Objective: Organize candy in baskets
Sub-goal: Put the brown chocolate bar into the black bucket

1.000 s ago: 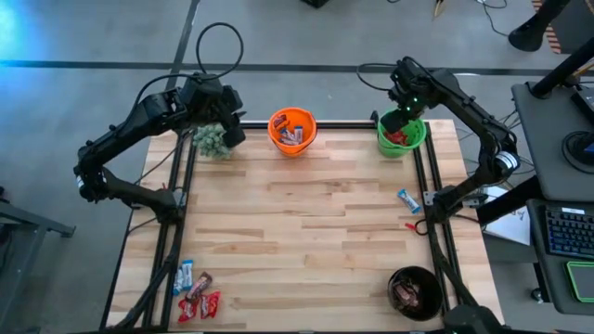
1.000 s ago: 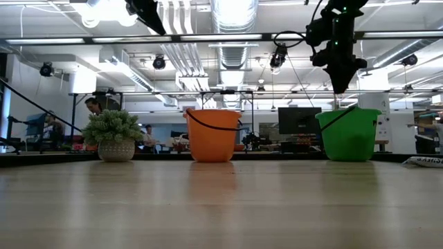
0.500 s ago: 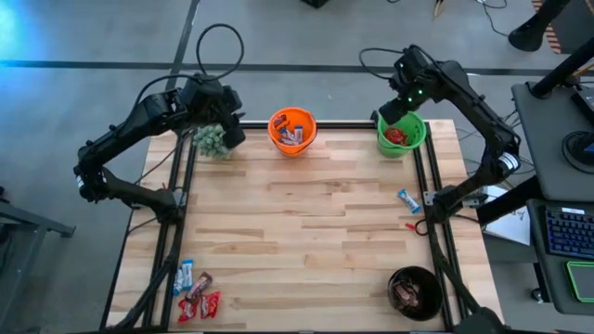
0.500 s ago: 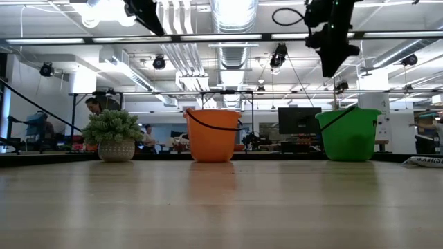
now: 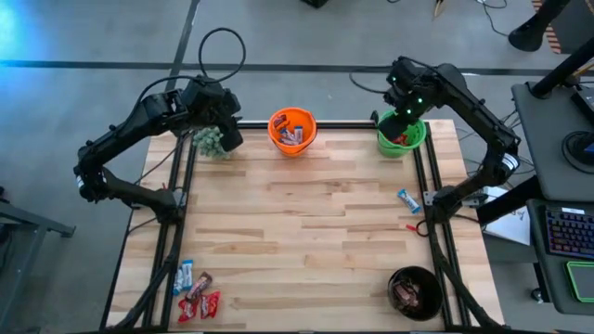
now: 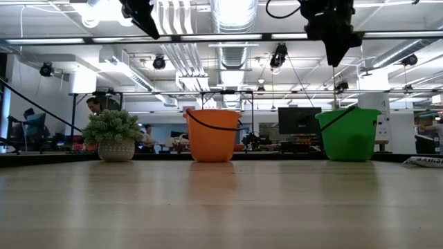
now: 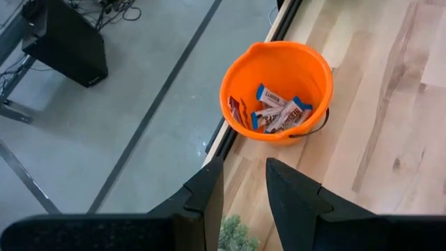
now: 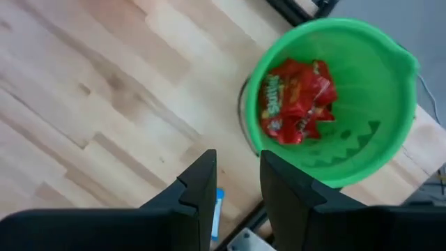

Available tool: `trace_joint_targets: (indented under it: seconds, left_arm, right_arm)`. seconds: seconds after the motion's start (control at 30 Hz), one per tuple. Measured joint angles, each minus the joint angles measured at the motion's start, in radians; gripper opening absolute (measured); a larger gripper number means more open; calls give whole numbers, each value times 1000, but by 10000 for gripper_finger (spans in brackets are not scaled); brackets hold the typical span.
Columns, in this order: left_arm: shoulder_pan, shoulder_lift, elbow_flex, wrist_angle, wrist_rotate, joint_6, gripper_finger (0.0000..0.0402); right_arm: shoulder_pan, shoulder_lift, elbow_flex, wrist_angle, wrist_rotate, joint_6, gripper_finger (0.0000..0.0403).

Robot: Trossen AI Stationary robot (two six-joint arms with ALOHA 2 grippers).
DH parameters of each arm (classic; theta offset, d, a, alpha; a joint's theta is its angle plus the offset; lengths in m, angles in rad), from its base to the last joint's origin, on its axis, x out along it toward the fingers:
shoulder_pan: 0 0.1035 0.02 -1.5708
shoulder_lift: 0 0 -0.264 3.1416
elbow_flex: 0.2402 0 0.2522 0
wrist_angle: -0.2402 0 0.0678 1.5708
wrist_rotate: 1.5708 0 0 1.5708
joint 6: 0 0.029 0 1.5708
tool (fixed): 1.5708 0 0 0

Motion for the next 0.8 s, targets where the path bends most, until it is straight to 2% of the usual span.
trace_joint_targets:
  seconds: [0.5, 0.8]
  left_arm:
    - [0, 0, 0, -27, 29, 0, 91]
    - [0, -1, 0, -67, 30, -8, 91]
  right_arm:
    - [180, -120, -91, 3, -1, 150, 99]
    - [298, -245, -276, 3, -27, 298, 77]
